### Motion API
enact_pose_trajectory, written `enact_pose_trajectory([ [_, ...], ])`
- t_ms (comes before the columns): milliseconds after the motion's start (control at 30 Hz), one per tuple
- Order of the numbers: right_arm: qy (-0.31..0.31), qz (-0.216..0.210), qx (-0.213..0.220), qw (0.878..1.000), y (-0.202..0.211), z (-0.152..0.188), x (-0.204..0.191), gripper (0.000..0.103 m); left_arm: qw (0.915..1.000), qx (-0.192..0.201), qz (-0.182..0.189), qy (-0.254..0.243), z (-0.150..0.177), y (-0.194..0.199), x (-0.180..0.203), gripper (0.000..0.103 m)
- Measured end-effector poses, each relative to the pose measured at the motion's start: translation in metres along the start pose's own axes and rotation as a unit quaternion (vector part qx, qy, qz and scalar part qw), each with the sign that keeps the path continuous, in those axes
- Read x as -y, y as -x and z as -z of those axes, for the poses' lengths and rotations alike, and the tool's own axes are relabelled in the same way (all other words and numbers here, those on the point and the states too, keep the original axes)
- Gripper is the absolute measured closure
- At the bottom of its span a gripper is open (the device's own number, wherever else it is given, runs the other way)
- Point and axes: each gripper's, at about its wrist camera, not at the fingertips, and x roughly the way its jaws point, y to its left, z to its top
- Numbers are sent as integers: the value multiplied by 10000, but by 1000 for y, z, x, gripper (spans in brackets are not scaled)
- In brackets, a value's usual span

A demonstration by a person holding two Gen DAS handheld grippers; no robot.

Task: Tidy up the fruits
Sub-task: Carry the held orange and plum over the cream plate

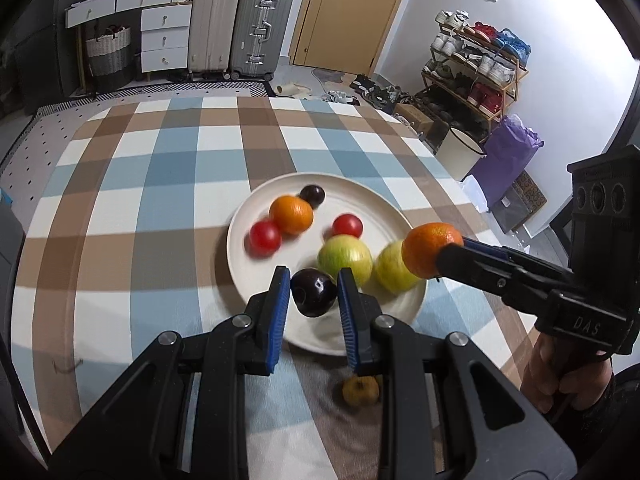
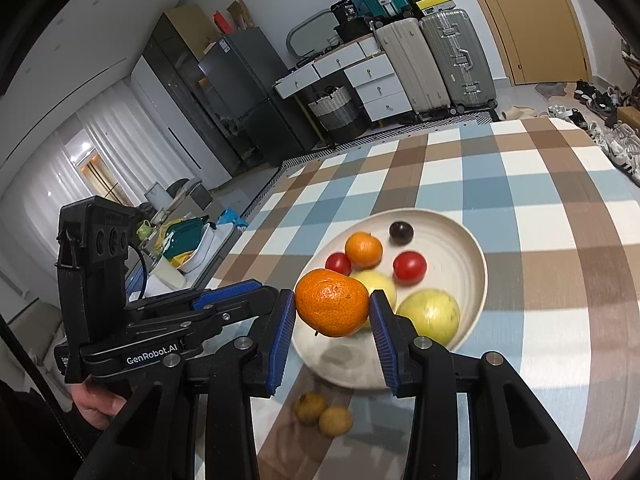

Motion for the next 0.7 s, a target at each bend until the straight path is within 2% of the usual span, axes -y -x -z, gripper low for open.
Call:
enact_pose_trajectory([
  [367, -9, -23, -120, 9999, -33, -32, 9, 64, 9996, -252, 88, 58, -20, -37, -14, 81],
  [700, -210, 50, -366, 9991, -62, -36, 23, 64, 9986, -469, 207, 91, -20, -67, -17, 81],
])
